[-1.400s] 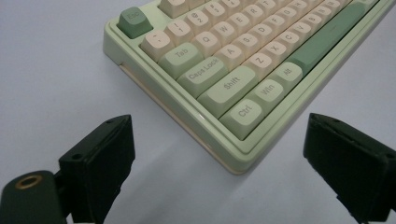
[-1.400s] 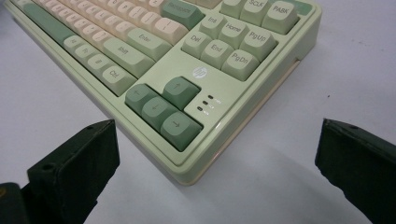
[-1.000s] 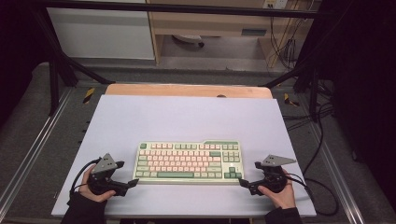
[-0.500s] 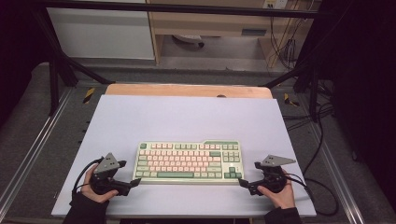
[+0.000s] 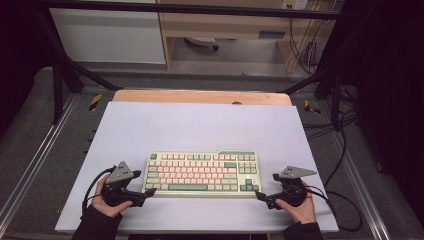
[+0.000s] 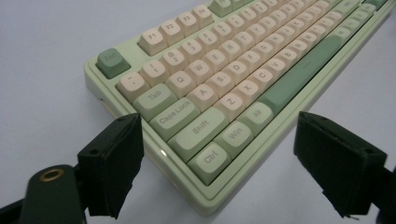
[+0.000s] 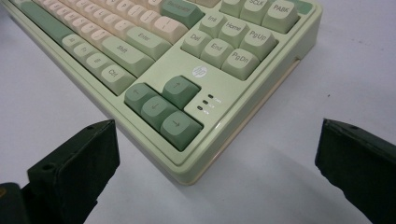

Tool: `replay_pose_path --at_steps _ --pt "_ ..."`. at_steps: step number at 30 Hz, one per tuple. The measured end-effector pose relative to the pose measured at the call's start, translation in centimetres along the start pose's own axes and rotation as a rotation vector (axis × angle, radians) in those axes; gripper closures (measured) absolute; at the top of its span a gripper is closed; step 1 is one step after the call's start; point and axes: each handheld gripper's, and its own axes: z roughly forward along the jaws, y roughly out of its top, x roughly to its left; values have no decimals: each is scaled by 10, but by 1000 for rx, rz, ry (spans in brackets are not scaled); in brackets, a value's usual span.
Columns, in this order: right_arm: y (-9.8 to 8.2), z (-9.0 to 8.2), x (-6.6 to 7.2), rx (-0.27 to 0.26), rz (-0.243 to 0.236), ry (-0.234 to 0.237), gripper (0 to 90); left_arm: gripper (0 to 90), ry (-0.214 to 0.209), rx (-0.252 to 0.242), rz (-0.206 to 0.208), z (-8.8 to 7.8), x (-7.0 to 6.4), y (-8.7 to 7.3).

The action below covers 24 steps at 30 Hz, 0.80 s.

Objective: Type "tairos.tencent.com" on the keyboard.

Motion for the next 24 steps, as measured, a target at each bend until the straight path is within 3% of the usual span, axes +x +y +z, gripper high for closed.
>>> replay_pose_path --at_steps 15,24 --pt "0 0 0 1 2 3 4 280 -20 2 15 11 -12 19" --pt "0 0 0 1 0 4 4 400 -26 -14 14 18 -15 30"
